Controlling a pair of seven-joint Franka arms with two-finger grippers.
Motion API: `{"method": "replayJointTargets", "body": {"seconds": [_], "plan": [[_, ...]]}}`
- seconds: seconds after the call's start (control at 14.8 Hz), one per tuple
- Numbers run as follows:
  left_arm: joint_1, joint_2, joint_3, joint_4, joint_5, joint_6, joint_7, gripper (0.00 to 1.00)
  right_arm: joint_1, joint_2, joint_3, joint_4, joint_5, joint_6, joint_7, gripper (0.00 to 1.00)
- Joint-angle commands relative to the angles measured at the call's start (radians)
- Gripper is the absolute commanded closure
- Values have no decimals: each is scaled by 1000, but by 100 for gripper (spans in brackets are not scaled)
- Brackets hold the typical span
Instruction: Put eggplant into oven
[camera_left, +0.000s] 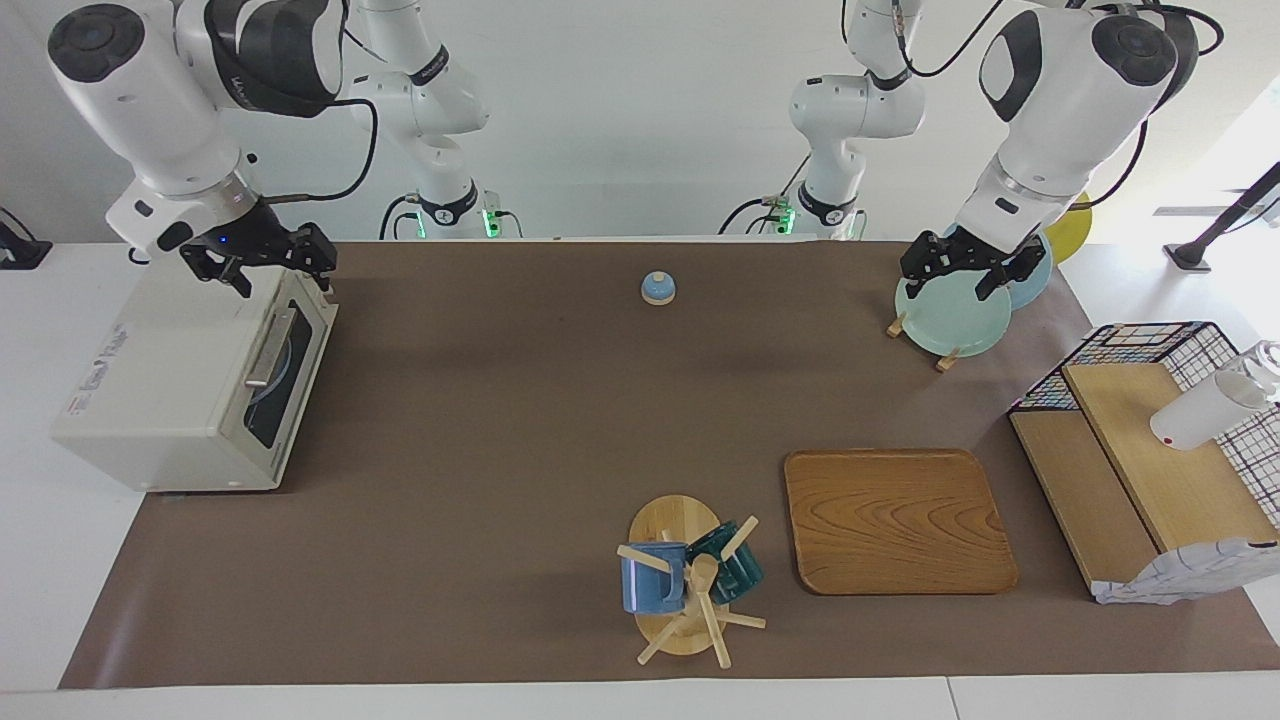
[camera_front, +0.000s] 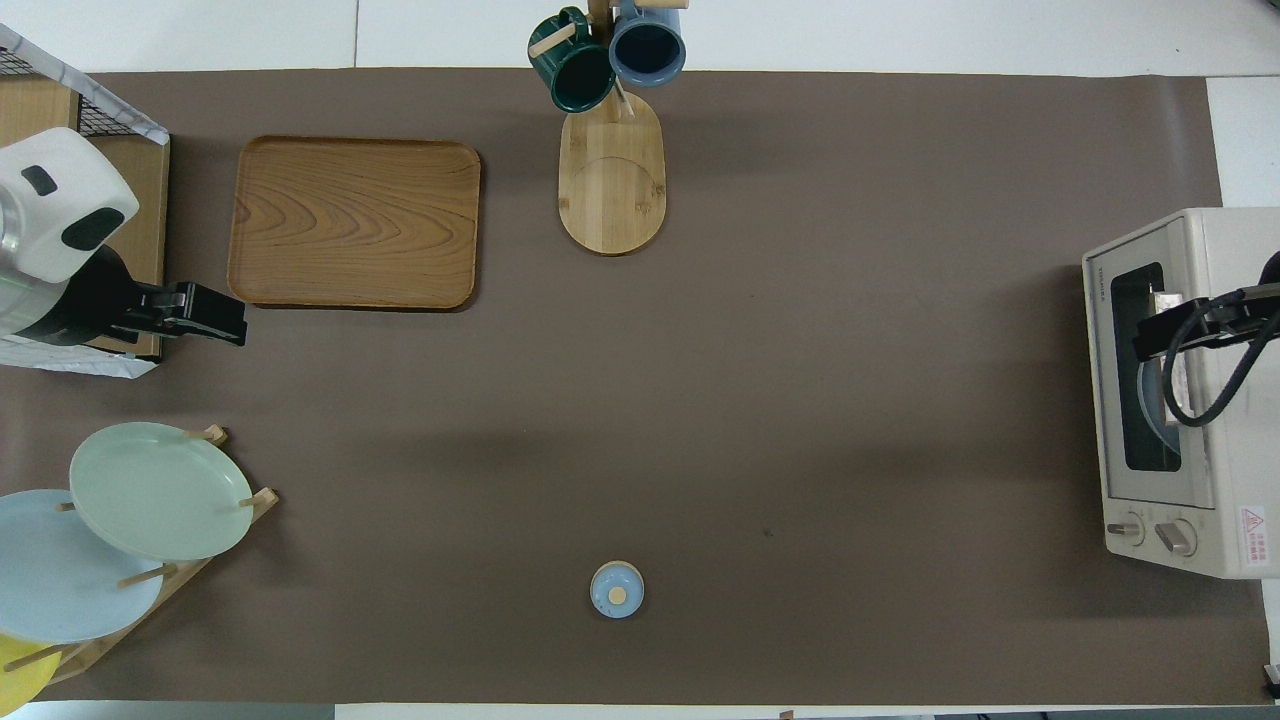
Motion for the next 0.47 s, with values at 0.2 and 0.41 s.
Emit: {"method": "replayJointTargets", "body": {"seconds": [0.2,0.41], "plan": [[12,-20,-3,-17,-8,15,8,0,-2,-7,5,13,42,9,22,0],[12,-20,-3,-17,-8,15,8,0,-10,-8,3,13,42,8,22,0]]}}
